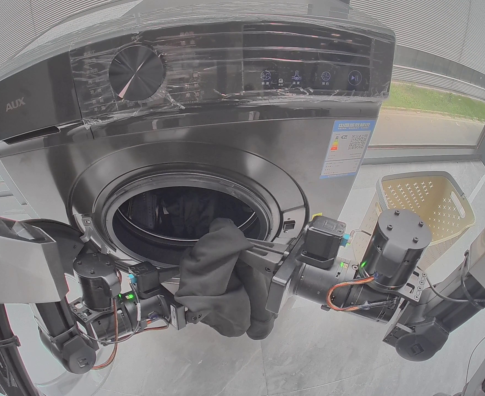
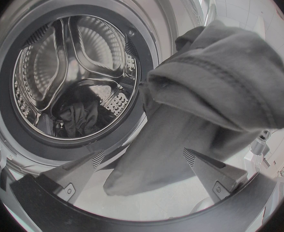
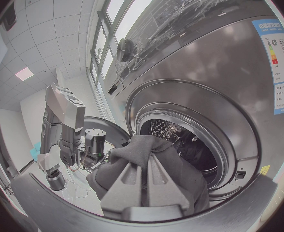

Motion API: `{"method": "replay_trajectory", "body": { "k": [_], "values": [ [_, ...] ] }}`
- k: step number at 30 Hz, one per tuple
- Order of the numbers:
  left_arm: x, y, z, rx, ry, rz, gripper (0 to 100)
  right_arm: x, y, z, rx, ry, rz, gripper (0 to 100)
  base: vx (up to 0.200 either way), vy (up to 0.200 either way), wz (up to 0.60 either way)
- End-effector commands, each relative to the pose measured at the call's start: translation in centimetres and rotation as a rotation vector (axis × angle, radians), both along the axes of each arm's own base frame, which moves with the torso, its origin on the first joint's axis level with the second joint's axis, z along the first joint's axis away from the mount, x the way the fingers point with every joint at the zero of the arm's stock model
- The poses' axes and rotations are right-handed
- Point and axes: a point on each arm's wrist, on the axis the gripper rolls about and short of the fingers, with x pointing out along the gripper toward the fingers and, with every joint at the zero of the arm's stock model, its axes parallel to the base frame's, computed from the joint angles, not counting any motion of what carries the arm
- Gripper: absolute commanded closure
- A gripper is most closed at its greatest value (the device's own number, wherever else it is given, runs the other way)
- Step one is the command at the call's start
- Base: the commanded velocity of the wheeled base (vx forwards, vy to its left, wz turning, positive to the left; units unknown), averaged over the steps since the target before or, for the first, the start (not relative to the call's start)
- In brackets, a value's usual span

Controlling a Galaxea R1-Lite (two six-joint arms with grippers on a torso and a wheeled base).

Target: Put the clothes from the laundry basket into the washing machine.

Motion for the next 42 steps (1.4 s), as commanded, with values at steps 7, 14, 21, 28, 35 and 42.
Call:
{"method": "replay_trajectory", "body": {
  "k": [7, 14, 21, 28, 35, 42],
  "values": [
    [3.0, -1.3, -2.0, 0.0, -0.005, 0.003, 0, -0.3, 0.4, -0.3, -0.006, 0.007, 0.013, 100, 0.0, 0.0, 0.0],
    [3.1, -1.4, -1.9, -0.005, -0.01, -0.001, 100, -0.3, 0.2, -0.4, -0.007, 0.006, 0.007, 100, 0.0, 0.0, 0.0],
    [1.3, -0.2, 0.4, -0.021, -0.041, 0.013, 100, 0.6, -0.8, -0.7, -0.019, 0.018, -0.045, 100, 0.0, 0.0, 0.0],
    [-2.0, 1.8, 4.0, -0.054, -0.114, 0.028, 100, 1.7, -1.8, -1.2, -0.035, 0.038, -0.149, 100, 0.0, 0.0, 0.0],
    [-3.4, 2.2, 4.6, -0.057, -0.121, 0.022, 100, 1.9, -1.7, -1.7, -0.043, 0.048, -0.166, 100, 0.0, 0.0, 0.0],
    [-3.5, 2.5, 4.3, -0.055, -0.105, 0.028, 100, 2.1, -1.9, -1.8, -0.046, 0.051, -0.178, 100, 0.0, 0.0, 0.0]
  ]
}}
